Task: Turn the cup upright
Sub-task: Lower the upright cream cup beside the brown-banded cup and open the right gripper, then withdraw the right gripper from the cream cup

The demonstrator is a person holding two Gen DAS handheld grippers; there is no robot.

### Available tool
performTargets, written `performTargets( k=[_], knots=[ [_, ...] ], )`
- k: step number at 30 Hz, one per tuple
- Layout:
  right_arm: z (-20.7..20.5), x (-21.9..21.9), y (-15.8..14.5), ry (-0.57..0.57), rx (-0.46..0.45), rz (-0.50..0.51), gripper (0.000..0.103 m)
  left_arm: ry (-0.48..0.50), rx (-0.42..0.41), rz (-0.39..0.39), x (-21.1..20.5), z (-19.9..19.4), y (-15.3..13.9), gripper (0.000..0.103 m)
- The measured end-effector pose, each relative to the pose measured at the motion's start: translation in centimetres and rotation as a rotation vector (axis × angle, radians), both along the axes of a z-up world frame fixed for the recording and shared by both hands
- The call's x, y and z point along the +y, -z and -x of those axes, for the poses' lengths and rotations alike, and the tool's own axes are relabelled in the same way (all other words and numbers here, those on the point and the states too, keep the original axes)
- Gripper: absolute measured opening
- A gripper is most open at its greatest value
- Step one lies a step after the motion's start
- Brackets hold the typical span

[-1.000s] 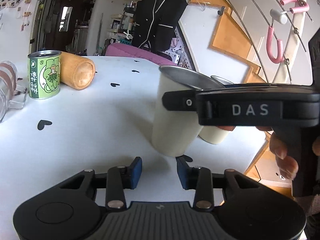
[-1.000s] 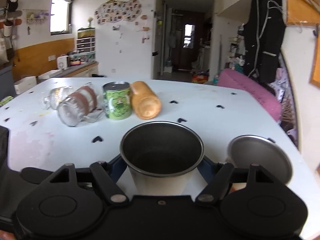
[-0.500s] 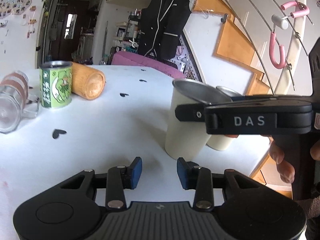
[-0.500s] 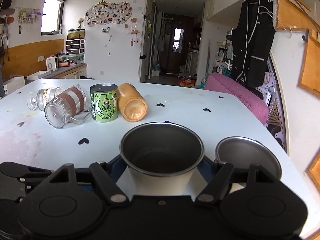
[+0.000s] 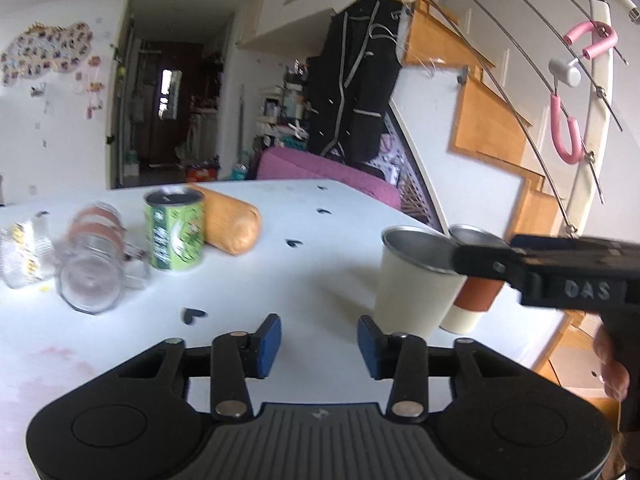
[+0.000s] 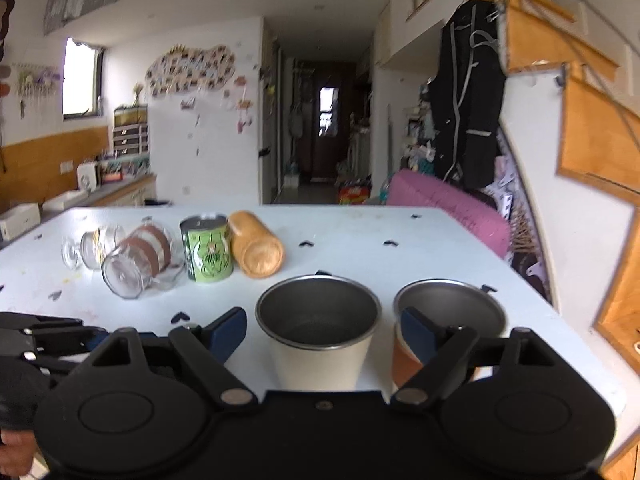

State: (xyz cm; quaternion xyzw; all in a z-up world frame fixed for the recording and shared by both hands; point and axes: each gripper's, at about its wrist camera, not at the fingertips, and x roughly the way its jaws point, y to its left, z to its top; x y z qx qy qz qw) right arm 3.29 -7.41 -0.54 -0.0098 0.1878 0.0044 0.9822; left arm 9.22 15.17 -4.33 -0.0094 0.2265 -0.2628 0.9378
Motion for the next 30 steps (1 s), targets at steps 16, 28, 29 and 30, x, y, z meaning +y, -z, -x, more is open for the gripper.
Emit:
performTargets(
  k=[16,28,29,30],
  knots=[
    [5.3,0.0,0.0,0.084,-0.088,-0.047,0.095,-0.126,-0.105,-0.067,2.7,3.7,-2.3,0.087],
    [6.5,0.5,0.7,0.114,-0.096,-0.010,0.103,-0.193,-0.110,-0.069,3.6,3.8,-2.1,0.103],
    [6.5,0.5,0.8,0.115,-0.096,-0.007,0.103,-0.196,-0.110,-0.069,3.6,3.8,-2.1,0.103],
    [6.5,0.6,0.8,0.115,-0.095,-0.004,0.103,-0.198,-0.111,-0.069,3.6,3.9,-2.1,0.103]
  ],
)
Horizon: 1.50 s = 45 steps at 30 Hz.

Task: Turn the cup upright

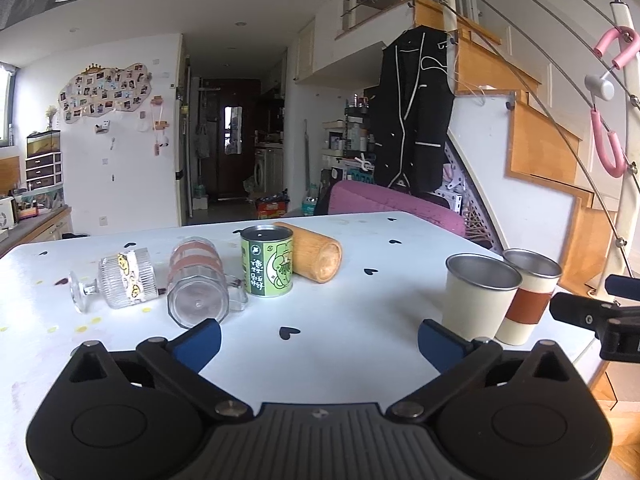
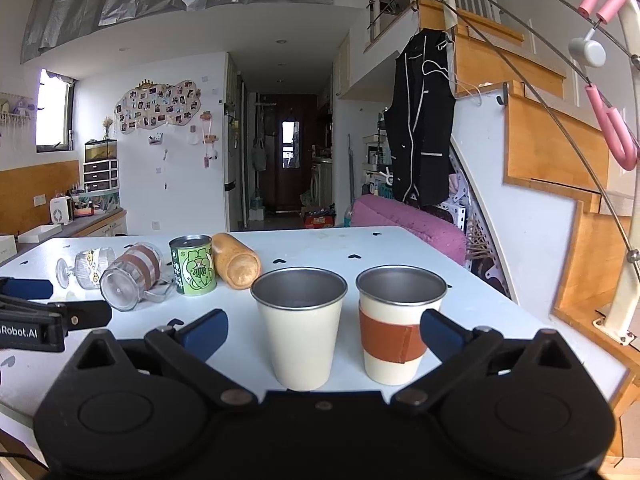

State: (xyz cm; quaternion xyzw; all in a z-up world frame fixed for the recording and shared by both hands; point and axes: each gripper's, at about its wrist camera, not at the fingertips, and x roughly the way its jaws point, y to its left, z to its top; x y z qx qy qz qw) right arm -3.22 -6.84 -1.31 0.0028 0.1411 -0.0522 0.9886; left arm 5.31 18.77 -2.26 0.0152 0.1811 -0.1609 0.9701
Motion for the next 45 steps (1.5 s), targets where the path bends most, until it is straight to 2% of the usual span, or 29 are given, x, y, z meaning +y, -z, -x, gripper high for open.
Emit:
performTargets(
  k=[45],
  knots=[
    [0.21,-0.13,0.64,0.014,0.018,0.005,0.103,0.004,-0.002,-0.003,-0.22,0.28,0.01,0.103]
  ],
)
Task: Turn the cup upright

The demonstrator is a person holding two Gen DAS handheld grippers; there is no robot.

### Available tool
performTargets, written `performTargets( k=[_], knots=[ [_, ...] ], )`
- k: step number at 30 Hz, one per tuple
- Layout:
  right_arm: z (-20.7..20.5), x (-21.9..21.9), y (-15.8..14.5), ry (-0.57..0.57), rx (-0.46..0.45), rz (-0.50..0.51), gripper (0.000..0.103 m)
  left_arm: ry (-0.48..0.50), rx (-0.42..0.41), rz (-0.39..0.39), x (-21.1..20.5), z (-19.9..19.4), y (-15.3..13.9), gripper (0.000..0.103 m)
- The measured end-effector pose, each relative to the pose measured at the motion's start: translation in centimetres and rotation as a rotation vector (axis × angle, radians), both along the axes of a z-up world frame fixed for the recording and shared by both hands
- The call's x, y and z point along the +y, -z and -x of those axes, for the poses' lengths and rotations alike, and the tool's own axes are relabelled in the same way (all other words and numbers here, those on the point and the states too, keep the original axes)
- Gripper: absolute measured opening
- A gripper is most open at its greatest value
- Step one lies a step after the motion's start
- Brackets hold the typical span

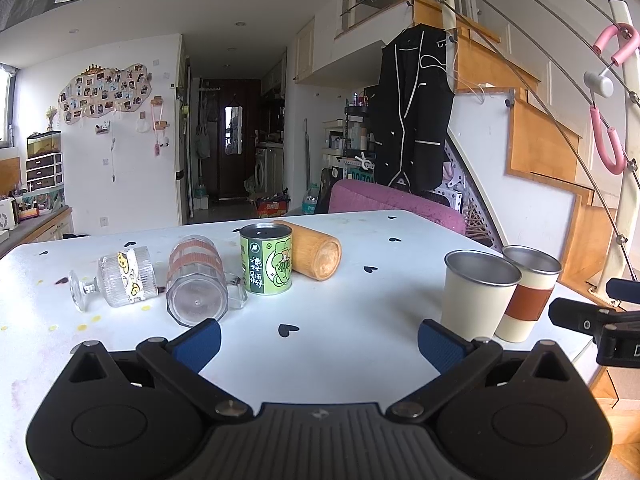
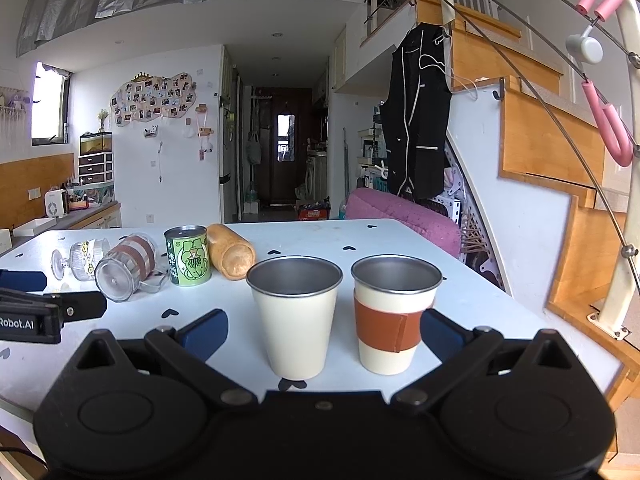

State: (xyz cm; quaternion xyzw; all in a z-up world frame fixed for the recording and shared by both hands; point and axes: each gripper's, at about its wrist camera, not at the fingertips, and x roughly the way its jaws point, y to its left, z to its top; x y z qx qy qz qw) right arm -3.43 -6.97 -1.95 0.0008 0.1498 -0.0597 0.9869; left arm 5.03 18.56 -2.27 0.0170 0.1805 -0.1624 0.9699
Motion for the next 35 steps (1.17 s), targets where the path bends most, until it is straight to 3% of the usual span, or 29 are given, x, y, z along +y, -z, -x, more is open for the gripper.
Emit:
performTargets(
  k=[35],
  knots=[
    [0.02,0.07,0.13,0.005,0.009,0.003,0.103,0.002,0.005,-0.003,-0.16,-0.02,0.28,0.103]
  ],
)
